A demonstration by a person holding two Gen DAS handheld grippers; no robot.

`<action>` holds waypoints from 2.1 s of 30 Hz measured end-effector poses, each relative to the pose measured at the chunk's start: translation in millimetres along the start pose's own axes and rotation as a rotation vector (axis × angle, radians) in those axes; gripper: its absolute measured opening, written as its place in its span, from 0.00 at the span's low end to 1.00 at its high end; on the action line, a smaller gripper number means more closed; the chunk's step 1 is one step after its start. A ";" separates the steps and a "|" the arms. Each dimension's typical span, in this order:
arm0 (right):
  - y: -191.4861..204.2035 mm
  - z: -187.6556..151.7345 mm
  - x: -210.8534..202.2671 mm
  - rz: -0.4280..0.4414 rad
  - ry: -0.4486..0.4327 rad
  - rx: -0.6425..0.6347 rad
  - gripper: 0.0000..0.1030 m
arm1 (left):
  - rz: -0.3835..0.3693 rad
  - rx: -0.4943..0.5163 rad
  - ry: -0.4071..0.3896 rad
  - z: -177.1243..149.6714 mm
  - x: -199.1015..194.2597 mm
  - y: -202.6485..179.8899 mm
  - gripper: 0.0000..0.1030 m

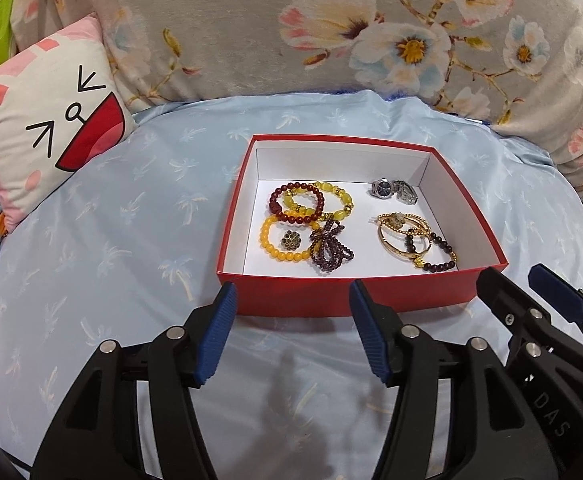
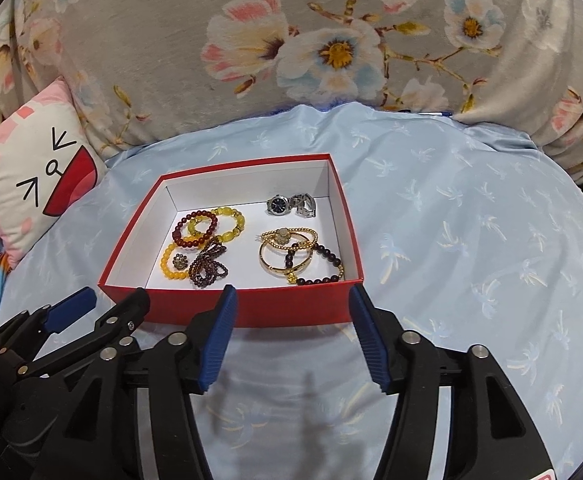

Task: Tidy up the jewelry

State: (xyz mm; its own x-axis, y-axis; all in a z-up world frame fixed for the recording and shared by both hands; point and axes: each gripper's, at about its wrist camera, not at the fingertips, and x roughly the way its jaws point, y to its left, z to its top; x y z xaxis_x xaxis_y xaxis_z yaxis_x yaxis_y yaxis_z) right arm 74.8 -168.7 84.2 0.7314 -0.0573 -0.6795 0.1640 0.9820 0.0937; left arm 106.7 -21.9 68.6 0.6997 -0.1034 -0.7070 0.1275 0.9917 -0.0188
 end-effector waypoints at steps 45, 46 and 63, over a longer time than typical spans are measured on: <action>-4.5 -6.5 -27.6 -0.054 -0.004 0.045 0.75 | 0.111 0.006 0.009 0.9 -32.1 7.5 0.81; -4.8 -6.3 -27.3 -0.054 -0.004 0.045 0.75 | 0.109 0.005 0.009 1.0 -31.7 7.5 0.81; -5.2 -6.2 -30.2 -0.055 -0.007 0.043 0.75 | 0.115 0.005 -0.001 4.1 -36.4 6.8 0.81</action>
State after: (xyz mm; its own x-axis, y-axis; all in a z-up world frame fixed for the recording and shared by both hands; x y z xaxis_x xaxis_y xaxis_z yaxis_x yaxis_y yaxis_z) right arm 47.7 -171.0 99.7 0.7252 -0.1119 -0.6794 0.2318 0.9688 0.0878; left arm 84.9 -11.7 97.1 0.7104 0.0114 -0.7037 0.0496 0.9966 0.0661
